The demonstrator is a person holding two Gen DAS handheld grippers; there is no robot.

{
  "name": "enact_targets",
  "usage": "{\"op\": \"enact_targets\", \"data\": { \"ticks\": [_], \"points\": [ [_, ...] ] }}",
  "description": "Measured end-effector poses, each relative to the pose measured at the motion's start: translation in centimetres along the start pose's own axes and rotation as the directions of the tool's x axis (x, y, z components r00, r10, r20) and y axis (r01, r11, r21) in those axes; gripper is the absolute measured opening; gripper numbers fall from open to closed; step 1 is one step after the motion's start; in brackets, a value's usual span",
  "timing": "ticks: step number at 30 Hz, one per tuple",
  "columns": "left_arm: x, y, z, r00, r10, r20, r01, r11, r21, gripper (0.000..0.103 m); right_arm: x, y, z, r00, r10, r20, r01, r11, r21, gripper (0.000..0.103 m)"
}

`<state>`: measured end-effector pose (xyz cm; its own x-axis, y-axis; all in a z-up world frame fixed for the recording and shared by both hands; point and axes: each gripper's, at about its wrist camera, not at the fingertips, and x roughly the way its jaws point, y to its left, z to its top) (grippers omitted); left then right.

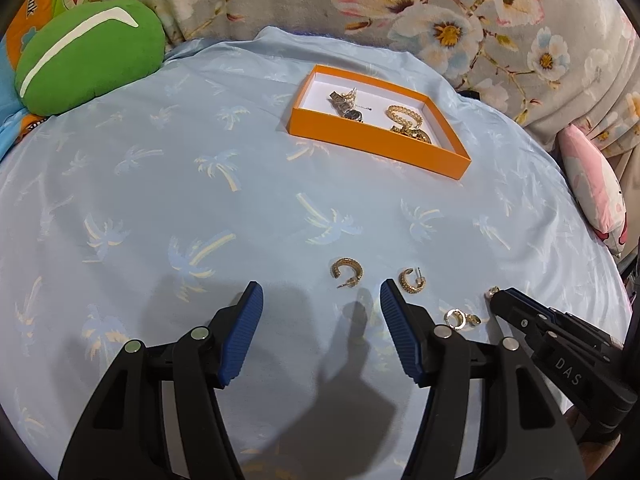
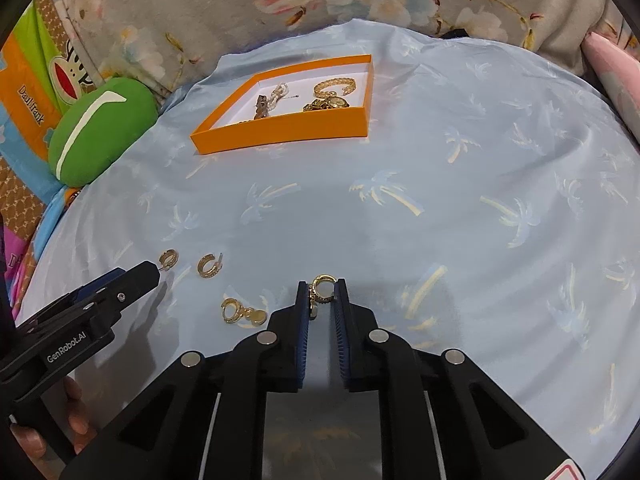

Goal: Organize jewelry
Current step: 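Grasp the gold hoop earring with the left tool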

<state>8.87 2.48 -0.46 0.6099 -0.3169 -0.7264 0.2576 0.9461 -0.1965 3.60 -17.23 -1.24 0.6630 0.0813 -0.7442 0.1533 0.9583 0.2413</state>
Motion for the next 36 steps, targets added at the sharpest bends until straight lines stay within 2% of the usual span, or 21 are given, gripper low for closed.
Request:
{"op": "enact_targets", "data": {
  "ticks": [4, 7, 11, 15, 19, 21, 23, 27, 36],
  "points": [
    [0.1, 0.0, 0.0, 1.000, 0.001, -0.003, -0.001, 1.000, 0.001, 0.059, -1.2, 0.4, -0.2, 0.999, 0.026, 0.048, -0.025, 0.999, -0.022, 0.015],
    [0.1, 0.0, -0.1, 1.000, 0.002, -0.003, -0.002, 1.000, 0.002, 0.059, -1.5, 1.5, -0.5, 0.996, 0.073, 0.044, -0.070, 0.996, -0.056, 0.016],
    [0.3, -0.1, -0.1, 1.000, 0.005, -0.005, -0.005, 1.000, 0.010, 0.059, -1.2, 2.7, -0.7, 0.996, 0.083, 0.032, -0.080, 0.992, -0.094, 0.016],
    [1.2, -1.0, 0.6, 1.000, -0.008, -0.021, 0.010, 0.998, 0.063, 0.059, -0.8, 2.4, -0.5, 0.996, 0.091, 0.024, -0.089, 0.993, -0.075, 0.016],
    [2.2, -2.1, 1.2, 0.999, 0.009, -0.034, -0.005, 0.993, 0.120, 0.057, -0.7, 1.7, -0.4, 0.995, 0.099, 0.020, -0.098, 0.994, -0.043, 0.017],
    [2.4, -2.3, 1.3, 0.999, 0.016, -0.035, -0.012, 0.992, 0.128, 0.050, -0.7, 1.8, -0.5, 0.995, 0.098, 0.020, -0.097, 0.994, -0.042, 0.019],
    [2.5, -2.3, 1.5, 0.999, 0.024, -0.034, -0.019, 0.992, 0.127, 0.033, -0.7, 1.8, -0.5, 0.995, 0.096, 0.023, -0.095, 0.994, -0.046, 0.023],
    [2.7, -2.2, 1.8, 0.998, 0.048, -0.034, -0.043, 0.991, 0.128, 0.018, -0.7, 1.8, -0.5, 0.995, 0.095, 0.023, -0.094, 0.994, -0.047, 0.026],
    [1.6, -1.2, 1.3, 0.998, 0.056, -0.021, -0.053, 0.991, 0.123, 0.016, -0.9, 2.5, -0.4, 0.996, 0.086, 0.032, -0.083, 0.993, -0.078, 0.026]
  ]
}}
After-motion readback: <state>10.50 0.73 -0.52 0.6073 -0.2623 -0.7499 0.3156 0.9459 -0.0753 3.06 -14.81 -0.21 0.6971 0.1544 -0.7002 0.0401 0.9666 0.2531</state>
